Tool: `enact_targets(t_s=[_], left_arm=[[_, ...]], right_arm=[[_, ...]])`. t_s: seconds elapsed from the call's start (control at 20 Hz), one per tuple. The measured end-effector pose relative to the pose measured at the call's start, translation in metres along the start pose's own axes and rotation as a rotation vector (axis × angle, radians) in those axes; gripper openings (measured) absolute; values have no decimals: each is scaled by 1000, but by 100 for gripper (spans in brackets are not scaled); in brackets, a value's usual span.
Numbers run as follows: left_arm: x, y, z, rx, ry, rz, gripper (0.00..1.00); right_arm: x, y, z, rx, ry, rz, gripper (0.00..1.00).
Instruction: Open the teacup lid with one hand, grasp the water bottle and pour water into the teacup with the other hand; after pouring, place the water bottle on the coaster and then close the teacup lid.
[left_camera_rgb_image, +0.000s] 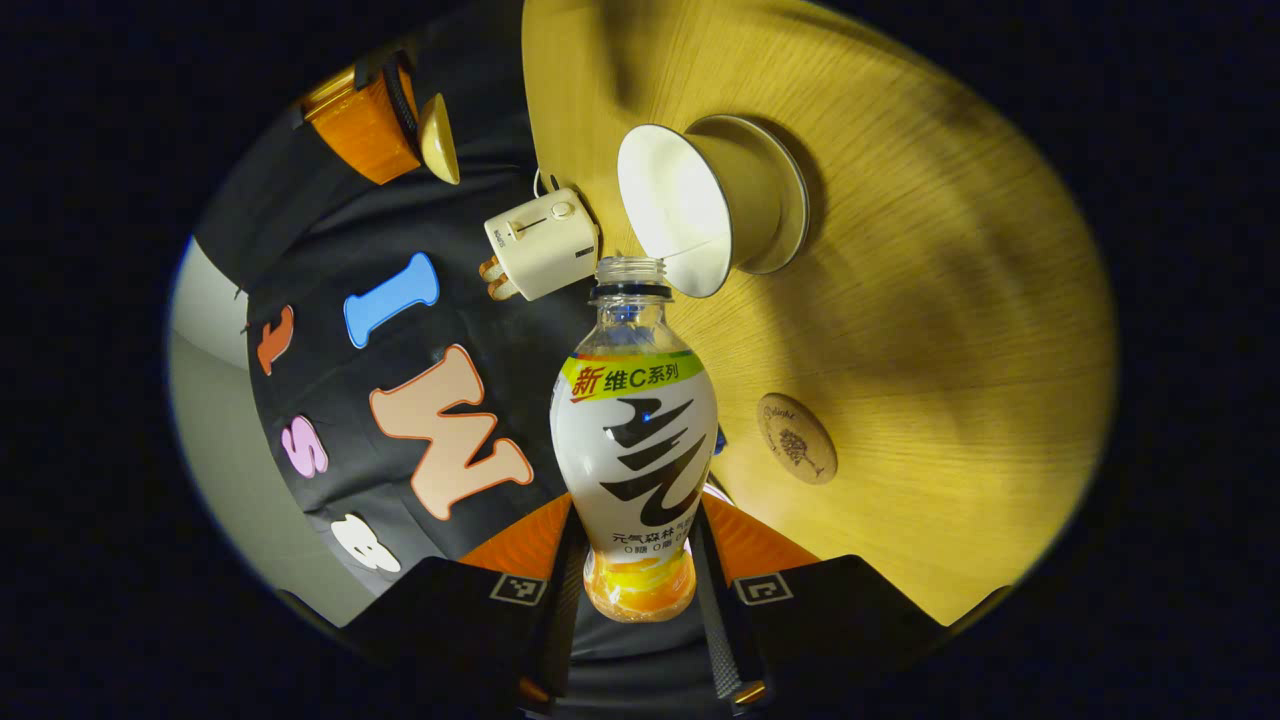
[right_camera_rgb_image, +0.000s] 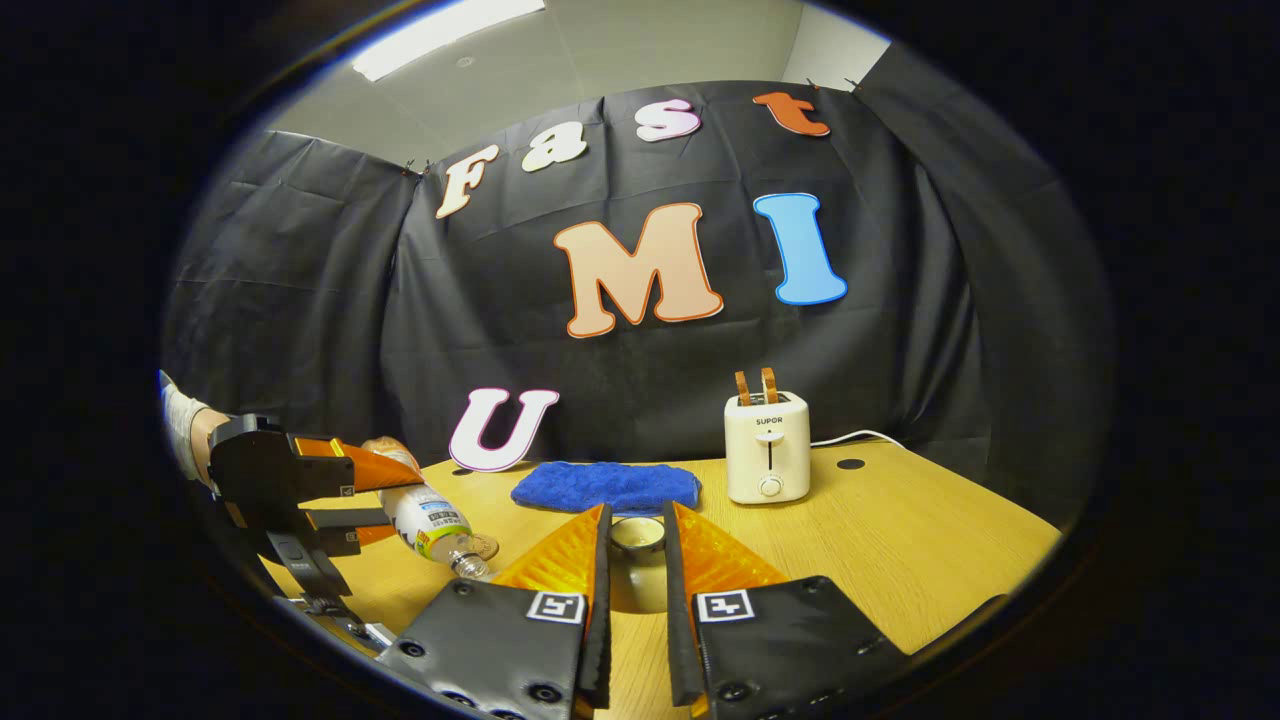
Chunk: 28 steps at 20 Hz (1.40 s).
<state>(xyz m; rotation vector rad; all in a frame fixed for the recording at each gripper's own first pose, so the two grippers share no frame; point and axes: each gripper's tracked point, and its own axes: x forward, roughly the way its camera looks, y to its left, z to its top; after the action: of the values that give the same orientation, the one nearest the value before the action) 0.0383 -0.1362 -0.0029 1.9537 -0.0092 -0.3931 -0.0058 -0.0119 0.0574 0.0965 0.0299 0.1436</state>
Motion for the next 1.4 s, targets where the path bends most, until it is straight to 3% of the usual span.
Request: enact_targets(t_s=[0.6, 0.65, 1.4], left_arm=[[2, -36, 12, -468, -61, -93, 51], [2, -36, 11, -525, -68, -95, 54], [-9, -2, -9, -1272, -116, -28, 52]], right_arm=[[1, 12, -5, -6, 10, 25, 27], [1, 13, -5, -7, 10, 26, 27], [2, 37, -12, -26, 24, 74, 26]])
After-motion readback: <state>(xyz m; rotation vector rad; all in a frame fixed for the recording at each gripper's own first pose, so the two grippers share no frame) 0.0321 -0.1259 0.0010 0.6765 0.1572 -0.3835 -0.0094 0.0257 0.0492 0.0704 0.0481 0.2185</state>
